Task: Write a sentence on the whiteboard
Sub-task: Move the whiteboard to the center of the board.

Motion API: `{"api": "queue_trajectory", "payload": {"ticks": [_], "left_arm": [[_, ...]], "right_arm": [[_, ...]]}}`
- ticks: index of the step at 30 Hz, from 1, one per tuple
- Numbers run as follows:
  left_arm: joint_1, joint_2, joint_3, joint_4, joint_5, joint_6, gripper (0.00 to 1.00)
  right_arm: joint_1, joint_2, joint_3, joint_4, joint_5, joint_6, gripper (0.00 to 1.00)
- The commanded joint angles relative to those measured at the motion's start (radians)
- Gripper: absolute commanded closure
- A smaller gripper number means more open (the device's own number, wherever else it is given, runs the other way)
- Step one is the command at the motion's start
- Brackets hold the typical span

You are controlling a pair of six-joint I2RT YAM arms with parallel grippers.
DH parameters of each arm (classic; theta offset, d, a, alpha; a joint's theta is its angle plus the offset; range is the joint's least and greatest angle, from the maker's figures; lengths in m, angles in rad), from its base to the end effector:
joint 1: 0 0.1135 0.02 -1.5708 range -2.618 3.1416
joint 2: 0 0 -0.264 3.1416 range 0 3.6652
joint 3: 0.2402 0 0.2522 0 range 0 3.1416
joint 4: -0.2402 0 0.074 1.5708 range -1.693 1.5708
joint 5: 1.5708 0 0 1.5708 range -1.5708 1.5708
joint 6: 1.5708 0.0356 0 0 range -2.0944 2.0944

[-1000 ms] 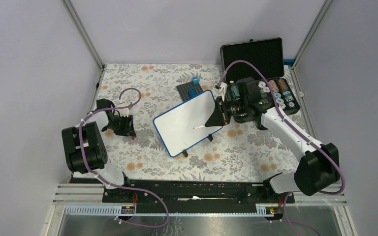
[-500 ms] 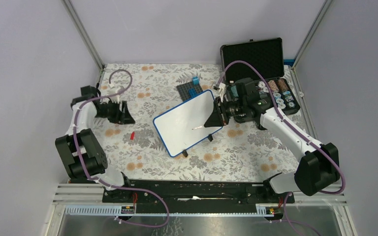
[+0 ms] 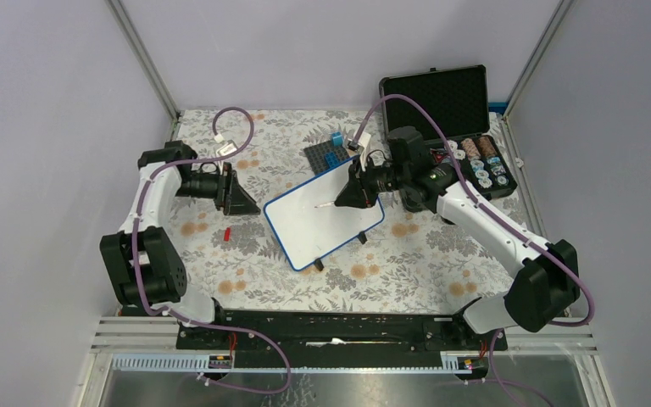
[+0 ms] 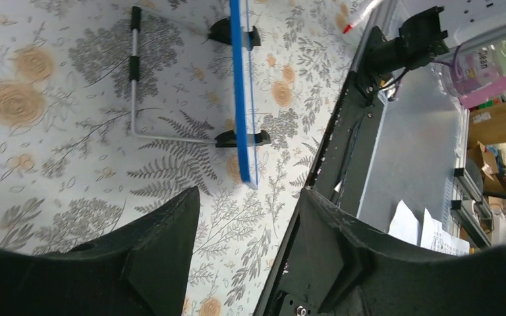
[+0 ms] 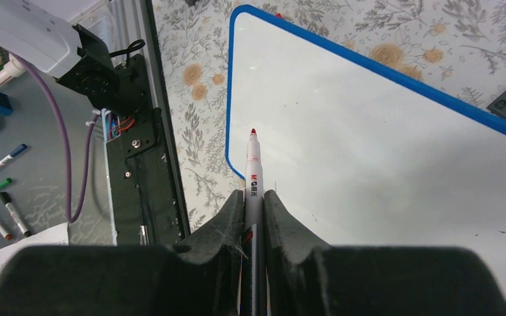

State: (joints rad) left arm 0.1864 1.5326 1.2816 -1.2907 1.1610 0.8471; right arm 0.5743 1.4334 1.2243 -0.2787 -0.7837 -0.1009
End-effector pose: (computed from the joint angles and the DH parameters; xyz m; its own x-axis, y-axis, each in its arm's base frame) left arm 0.2661 0.0170 0.2864 -0.6861 0.1744 -0.7063 0.7045 0.4013 -0.5853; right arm 0.2580 0.1969 0.3364 -0.3000 -0.2791 -0.9122 -0.9433 0.2290 0.2402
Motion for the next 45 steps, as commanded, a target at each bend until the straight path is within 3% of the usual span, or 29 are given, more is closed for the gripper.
{"api": "queue_trajectory", "payload": {"ticks": [1,11,14,19,28,43,45], "left_arm": [[-0.063,0.008,-0.016,0.011,0.107,0.025,0.41],[-0.203,-0.016,-0.087,0.531,-0.021,-0.451,0.45],[-0.256,0.025,-0.065,0.542,-0.023,-0.473,0.53],[-0.304,0.083,-0.044,0.542,-0.03,-0.479,0.76],[-0.395,0.164,-0.001,0.47,-0.019,-0.445,0.99],[-0.562,0.231,0.084,0.413,-0.11,-0.444,0.99],[-0.563,0.223,0.095,0.413,-0.116,-0.45,0.86]], "right_arm": [[0.005,-0.002,0.037,0.062,0.029,-0.017,1.0],[-0.003,-0.017,0.08,0.001,-0.081,-0.014,1.0],[-0.015,-0.027,0.073,-0.012,-0.1,-0.01,1.0],[-0.065,-0.054,0.067,-0.047,-0.133,-0.012,1.0],[-0.082,-0.079,0.065,-0.088,-0.181,-0.017,1.0],[-0.082,-0.092,0.049,-0.136,-0.206,-0.048,1.0],[-0.081,-0.097,0.043,-0.148,-0.202,-0.056,1.0]]}}
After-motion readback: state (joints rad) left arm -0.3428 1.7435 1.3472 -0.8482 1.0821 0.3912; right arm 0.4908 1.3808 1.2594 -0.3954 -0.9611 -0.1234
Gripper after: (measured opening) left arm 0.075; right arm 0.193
